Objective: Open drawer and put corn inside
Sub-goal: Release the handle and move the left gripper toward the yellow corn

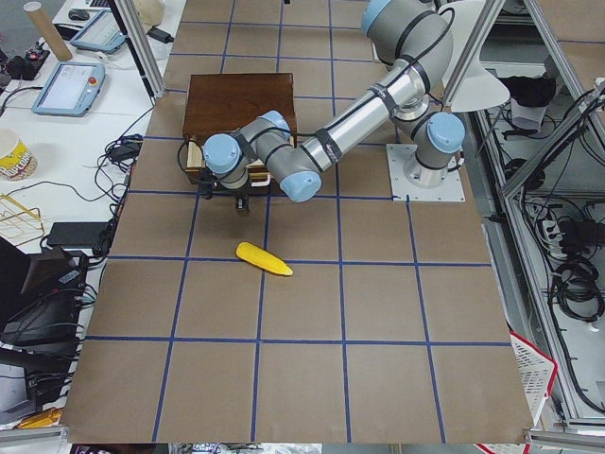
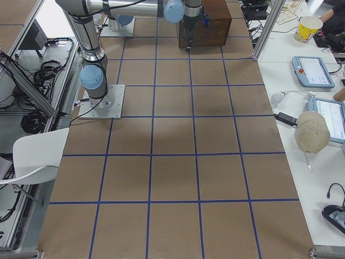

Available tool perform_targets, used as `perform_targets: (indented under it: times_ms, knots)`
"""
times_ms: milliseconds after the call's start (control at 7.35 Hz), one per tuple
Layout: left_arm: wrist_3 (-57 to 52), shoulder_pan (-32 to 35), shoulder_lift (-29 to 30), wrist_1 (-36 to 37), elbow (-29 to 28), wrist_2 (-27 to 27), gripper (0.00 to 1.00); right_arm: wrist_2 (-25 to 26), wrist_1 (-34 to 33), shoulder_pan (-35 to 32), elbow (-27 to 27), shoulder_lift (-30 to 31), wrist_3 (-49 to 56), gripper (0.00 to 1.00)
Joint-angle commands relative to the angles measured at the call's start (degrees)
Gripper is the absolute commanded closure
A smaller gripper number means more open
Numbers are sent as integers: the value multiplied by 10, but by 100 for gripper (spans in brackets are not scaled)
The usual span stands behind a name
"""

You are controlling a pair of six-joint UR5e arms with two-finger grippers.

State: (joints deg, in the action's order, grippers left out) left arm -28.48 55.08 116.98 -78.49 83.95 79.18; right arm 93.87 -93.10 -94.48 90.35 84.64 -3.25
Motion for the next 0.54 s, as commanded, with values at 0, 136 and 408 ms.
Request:
perform_targets:
  times_ms: [0,136,408]
  knots:
    - [0,-2,0,0,0,0,0,0,0,0,0,0,0,0]
    - [0,-2,0,0,0,0,0,0,0,0,0,0,0,0]
    - [0,-1,-9,-5,-9,1,0,0,0,0,0,0,0,0]
